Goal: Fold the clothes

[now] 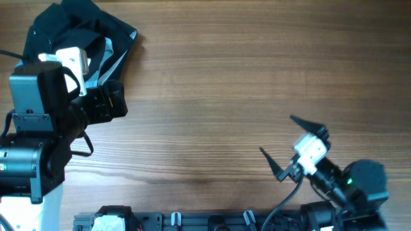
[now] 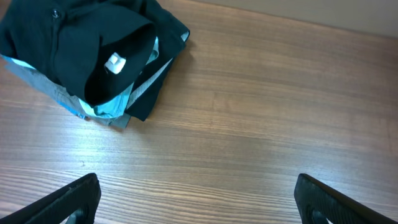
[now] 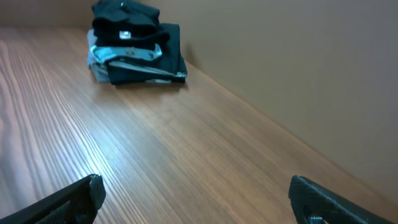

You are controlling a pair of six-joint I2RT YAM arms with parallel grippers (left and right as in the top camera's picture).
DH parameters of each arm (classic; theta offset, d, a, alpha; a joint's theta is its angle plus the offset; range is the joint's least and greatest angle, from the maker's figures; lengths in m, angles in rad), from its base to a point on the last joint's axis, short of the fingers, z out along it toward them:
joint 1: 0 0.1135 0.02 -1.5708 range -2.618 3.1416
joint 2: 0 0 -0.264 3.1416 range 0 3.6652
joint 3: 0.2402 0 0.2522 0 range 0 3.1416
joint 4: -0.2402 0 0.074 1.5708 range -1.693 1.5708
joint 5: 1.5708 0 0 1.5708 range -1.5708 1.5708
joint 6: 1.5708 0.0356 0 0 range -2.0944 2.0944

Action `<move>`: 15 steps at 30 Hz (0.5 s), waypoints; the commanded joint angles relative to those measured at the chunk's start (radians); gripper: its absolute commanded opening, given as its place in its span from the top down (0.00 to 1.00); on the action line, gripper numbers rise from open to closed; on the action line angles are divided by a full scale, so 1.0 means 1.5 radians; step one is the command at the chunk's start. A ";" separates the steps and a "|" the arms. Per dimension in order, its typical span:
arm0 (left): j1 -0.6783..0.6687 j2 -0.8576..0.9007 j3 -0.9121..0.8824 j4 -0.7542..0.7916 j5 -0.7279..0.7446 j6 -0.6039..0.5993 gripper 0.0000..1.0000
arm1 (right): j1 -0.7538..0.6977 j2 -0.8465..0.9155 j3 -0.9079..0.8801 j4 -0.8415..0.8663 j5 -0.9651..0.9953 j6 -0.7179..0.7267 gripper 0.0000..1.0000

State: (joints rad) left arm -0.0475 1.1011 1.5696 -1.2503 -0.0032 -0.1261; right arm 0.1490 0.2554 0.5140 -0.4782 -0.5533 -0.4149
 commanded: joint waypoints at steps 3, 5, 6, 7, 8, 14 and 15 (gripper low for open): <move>-0.004 0.001 0.008 0.003 -0.009 -0.009 0.00 | 0.003 -0.133 -0.138 0.051 -0.036 -0.018 0.00; -0.004 0.001 0.008 0.003 -0.009 -0.009 0.00 | 0.003 -0.157 -0.166 0.060 -0.039 -0.018 0.00; -0.004 0.001 0.008 0.003 -0.009 -0.009 0.00 | 0.003 -0.167 -0.180 0.070 -0.041 -0.018 0.00; -0.004 0.001 0.008 0.003 -0.009 -0.009 0.00 | 0.003 -0.168 -0.191 0.084 -0.042 -0.018 0.00; -0.004 0.001 0.008 0.003 -0.009 -0.009 0.00 | 0.003 -0.168 -0.203 0.099 -0.041 -0.018 0.00; -0.004 0.001 0.008 0.003 -0.009 -0.009 0.00 | 0.003 -0.168 -0.291 0.216 -0.072 0.004 0.00; -0.004 0.001 0.008 0.003 -0.009 -0.009 0.00 | 0.003 -0.168 -0.303 0.248 -0.081 0.017 0.00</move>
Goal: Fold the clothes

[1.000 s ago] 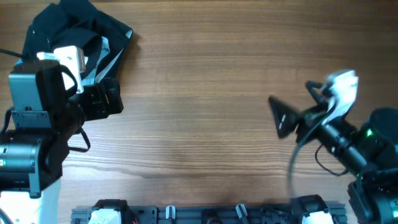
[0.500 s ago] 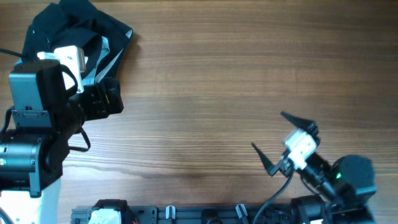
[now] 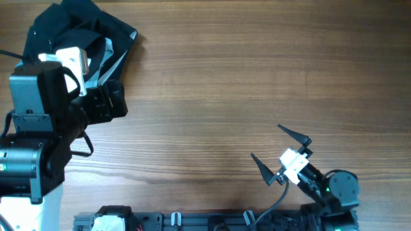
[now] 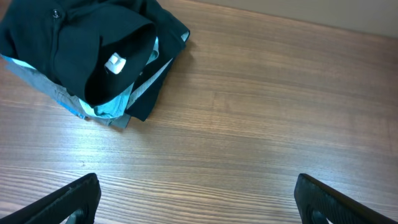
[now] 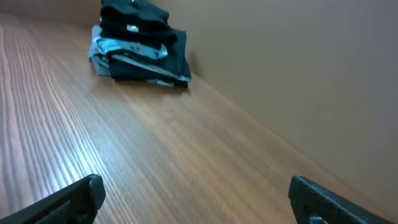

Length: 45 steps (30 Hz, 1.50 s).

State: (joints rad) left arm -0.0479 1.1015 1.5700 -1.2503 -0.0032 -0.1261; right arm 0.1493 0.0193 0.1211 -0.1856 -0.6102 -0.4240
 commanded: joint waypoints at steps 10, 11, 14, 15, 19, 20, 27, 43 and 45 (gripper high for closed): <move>-0.004 0.001 0.008 0.003 -0.009 -0.009 0.00 | 0.003 -0.011 -0.078 0.168 -0.108 0.021 0.00; -0.004 0.001 0.008 0.003 -0.009 -0.009 0.00 | 0.003 -0.011 -0.078 0.165 -0.107 0.020 0.00; -0.004 0.001 0.008 0.003 -0.009 -0.009 0.00 | 0.003 -0.010 -0.077 0.144 -0.107 0.021 0.00; -0.004 0.001 0.008 0.003 -0.009 -0.009 0.00 | 0.003 -0.010 -0.077 0.142 -0.108 0.021 0.01; -0.004 0.001 0.008 0.003 -0.009 -0.009 0.00 | 0.003 -0.008 -0.077 0.142 -0.108 0.021 0.00; -0.004 0.001 0.008 0.003 -0.009 -0.009 0.00 | 0.003 -0.008 -0.077 0.142 -0.108 0.020 0.00; -0.004 0.001 0.008 0.003 -0.009 -0.009 0.00 | 0.003 -0.008 -0.077 0.143 -0.108 0.020 0.00; -0.034 -0.037 0.002 0.042 -0.024 -0.004 0.00 | 0.003 -0.008 -0.077 0.143 -0.107 0.021 0.00; -0.034 -0.064 -0.033 0.111 -0.023 -0.009 0.00 | 0.003 -0.008 -0.077 0.143 -0.108 0.020 0.00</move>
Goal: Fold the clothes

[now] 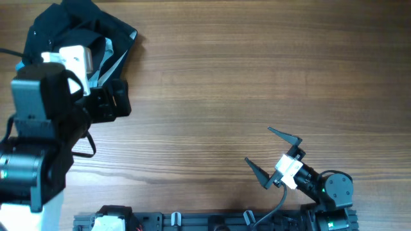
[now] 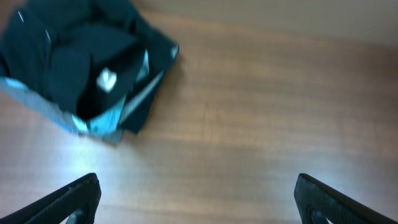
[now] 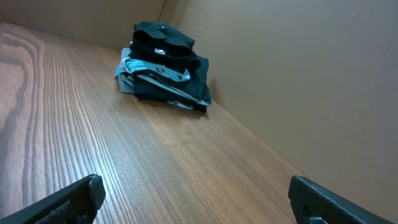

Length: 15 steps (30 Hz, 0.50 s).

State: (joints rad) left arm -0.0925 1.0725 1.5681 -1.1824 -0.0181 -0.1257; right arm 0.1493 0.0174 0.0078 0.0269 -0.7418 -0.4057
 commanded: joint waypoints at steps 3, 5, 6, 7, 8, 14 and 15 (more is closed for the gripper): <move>-0.004 -0.090 -0.103 0.157 -0.013 -0.009 0.00 | 0.003 -0.007 -0.002 0.001 -0.020 0.008 0.00; -0.004 -0.126 -0.166 0.214 -0.014 -0.009 0.00 | 0.003 -0.007 -0.002 0.001 -0.020 0.008 0.00; -0.004 -0.141 -0.195 0.238 -0.014 -0.009 0.00 | 0.003 -0.007 -0.002 0.001 -0.020 0.008 0.00; -0.004 -0.167 -0.244 0.277 -0.014 -0.009 0.00 | 0.003 -0.007 -0.002 0.001 -0.020 0.008 0.00; -0.004 -0.188 -0.283 0.307 -0.014 -0.010 0.00 | 0.003 -0.007 -0.002 0.001 -0.020 0.008 0.00; -0.004 -0.323 -0.519 0.465 -0.014 -0.026 0.00 | 0.003 -0.007 -0.002 0.001 -0.020 0.008 0.00; -0.003 -0.340 -0.545 0.480 -0.014 -0.026 0.00 | 0.003 -0.007 -0.002 0.001 -0.020 0.008 0.00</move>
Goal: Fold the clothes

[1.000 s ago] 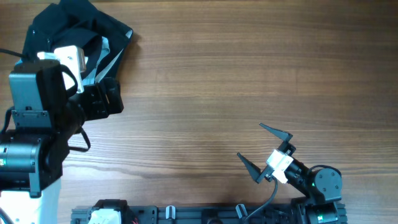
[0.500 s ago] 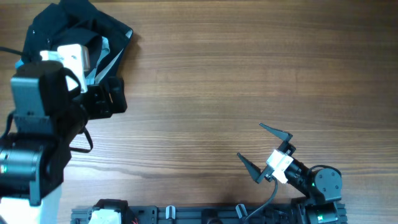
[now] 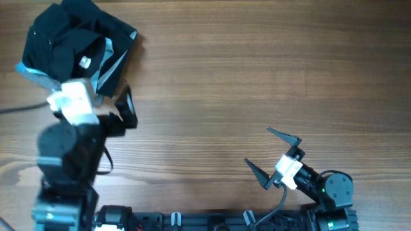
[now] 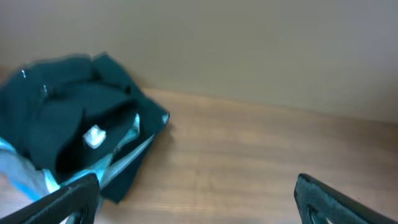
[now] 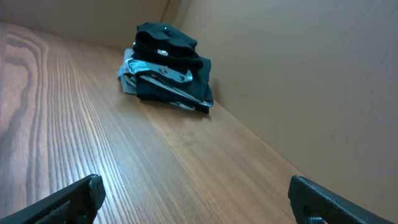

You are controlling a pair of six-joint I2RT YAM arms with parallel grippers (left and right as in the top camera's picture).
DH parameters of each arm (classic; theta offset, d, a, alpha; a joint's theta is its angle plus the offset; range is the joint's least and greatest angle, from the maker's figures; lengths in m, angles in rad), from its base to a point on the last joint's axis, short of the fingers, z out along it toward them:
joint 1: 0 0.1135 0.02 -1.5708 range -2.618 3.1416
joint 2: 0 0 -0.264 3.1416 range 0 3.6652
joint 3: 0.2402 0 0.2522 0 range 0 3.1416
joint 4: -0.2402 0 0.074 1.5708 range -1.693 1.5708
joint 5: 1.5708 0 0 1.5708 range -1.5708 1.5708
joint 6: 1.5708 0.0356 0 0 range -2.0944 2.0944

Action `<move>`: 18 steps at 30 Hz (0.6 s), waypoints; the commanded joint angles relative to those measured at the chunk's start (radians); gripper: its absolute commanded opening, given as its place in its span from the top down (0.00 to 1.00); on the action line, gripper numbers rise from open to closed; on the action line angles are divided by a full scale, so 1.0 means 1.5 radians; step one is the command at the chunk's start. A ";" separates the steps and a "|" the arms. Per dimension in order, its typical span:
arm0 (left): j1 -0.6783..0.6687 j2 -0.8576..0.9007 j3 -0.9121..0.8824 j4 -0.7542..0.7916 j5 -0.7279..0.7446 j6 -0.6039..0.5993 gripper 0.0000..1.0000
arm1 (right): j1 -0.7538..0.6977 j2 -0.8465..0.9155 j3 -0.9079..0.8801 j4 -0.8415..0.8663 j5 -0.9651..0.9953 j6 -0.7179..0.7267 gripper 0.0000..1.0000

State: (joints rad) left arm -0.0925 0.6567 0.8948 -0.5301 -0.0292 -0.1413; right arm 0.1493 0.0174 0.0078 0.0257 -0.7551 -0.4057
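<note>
A stack of folded clothes (image 3: pixel 70 45), dark navy over light blue with a white tag, lies at the table's far left corner. The same stack (image 4: pixel 68 137) shows at the left of the left wrist view, and the right wrist sees the stack (image 5: pixel 166 68) far off against the wall. My left gripper (image 3: pixel 121 112) hovers just in front of the pile, open and empty, its fingertips (image 4: pixel 74 196) wide apart. My right gripper (image 3: pixel 258 145) sits low at the near right, also open, holding nothing, its fingertips (image 5: pixel 81 193) spread.
The wooden table (image 3: pixel 244 83) stretches bare between the two arms. A beige wall (image 4: pixel 249 50) rises behind the pile. A black mounting rail (image 3: pixel 192 221) with the arm bases runs along the near edge.
My left arm has drawn back toward the near edge and tilted up, so the whole pile is uncovered from above and the wall shows in its wrist view. The right arm has hardly moved.
At first my left gripper hung open over the pile's near edge and my right gripper stood open at the right. The right arm then sat lower and nearer the front edge. The left arm has since lifted and now sits withdrawn. The pile has not moved.
</note>
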 commanded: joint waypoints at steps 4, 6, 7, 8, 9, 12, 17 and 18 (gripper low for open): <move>0.008 -0.155 -0.229 0.123 -0.006 -0.016 0.00 | 0.003 -0.007 -0.002 0.002 -0.011 0.008 0.00; 0.012 -0.198 -0.283 0.155 -0.006 -0.017 0.00 | 0.003 -0.007 -0.002 0.002 -0.011 0.008 0.00; 0.014 -0.220 -0.306 0.168 -0.006 -0.017 0.00 | 0.003 -0.007 -0.002 0.002 -0.011 0.008 0.00; 0.016 -0.241 -0.328 0.180 -0.006 -0.017 0.00 | 0.003 -0.007 -0.002 0.002 -0.011 0.008 0.00; 0.016 -0.260 -0.348 0.190 -0.006 -0.016 0.00 | 0.003 -0.007 -0.002 0.002 -0.011 0.008 0.00; 0.017 -0.316 -0.401 0.220 -0.006 -0.016 0.00 | 0.003 -0.007 -0.002 0.002 -0.011 0.008 0.00; 0.017 -0.377 -0.464 0.269 -0.006 -0.016 0.00 | 0.003 -0.007 -0.002 0.002 -0.011 0.008 0.00; 0.017 -0.391 -0.481 0.283 -0.006 -0.016 0.00 | 0.003 -0.007 -0.002 0.002 -0.011 0.008 0.00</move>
State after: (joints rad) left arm -0.0753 0.1314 0.2367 -0.1459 -0.0296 -0.1566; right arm 0.1493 0.0174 0.0078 0.0261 -0.7589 -0.4057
